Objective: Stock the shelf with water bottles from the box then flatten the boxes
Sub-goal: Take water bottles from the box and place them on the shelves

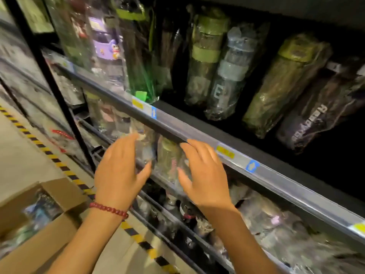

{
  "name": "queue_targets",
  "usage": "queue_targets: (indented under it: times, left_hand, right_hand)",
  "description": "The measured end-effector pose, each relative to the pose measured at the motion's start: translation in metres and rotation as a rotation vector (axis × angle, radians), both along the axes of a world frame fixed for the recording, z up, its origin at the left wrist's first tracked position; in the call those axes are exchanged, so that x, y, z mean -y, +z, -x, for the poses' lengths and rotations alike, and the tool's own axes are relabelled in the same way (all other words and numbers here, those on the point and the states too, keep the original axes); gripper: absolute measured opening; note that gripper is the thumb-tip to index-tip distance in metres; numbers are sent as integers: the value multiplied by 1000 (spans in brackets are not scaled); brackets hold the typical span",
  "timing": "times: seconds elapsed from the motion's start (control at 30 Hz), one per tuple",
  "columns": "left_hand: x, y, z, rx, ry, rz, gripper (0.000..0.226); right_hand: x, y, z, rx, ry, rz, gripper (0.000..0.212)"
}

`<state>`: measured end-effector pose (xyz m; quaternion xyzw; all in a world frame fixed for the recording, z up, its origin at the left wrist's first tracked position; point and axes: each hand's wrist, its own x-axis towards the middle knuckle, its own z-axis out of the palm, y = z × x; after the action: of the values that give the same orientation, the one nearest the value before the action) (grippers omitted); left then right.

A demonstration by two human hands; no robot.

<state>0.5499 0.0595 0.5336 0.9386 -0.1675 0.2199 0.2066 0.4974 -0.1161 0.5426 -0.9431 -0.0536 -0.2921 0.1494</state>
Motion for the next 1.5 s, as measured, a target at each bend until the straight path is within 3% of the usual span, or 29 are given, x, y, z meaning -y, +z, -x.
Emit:
queue_targets:
  times: [0.17, 0.3, 0.5, 0.67, 0.83, 1.1, 1.23, 1.33, 1.5]
  left_hand:
    - [-93, -47, 24, -190, 189, -89, 70]
    - [-175, -85, 51, -320, 304, -55, 68]
    - [-275, -113, 92, -409, 489, -87, 75]
    - [-350, -127, 119, -519, 590, -125, 78]
    - [-397, -147, 126, -620, 691, -23, 75]
    - [-442, -175, 71, -741, 763, 24, 70]
    - [-478, -199, 20, -810, 788, -3, 67]
    - [-511, -216, -27, -847, 810, 61, 65]
    - [-562, -246, -115, -955, 924, 148, 59]
  right_hand:
    - [-90, -48, -20, -124, 215, 46, 46]
    - [-176, -88, -23, -238, 361, 41, 46]
    - [-298, -127, -19, -482, 492, 148, 57]
    - [-381, -150, -25, -551, 570, 226, 63]
    - [-432, -168, -33, -605, 707, 188, 71]
    - [-472, -196, -83, -766, 719, 228, 62]
    - [-509, -218, -142, -804, 731, 267, 57]
    - [-549, -229, -196, -942, 754, 284, 47]
    - [-613, -263, -279, -1056, 811, 271, 51]
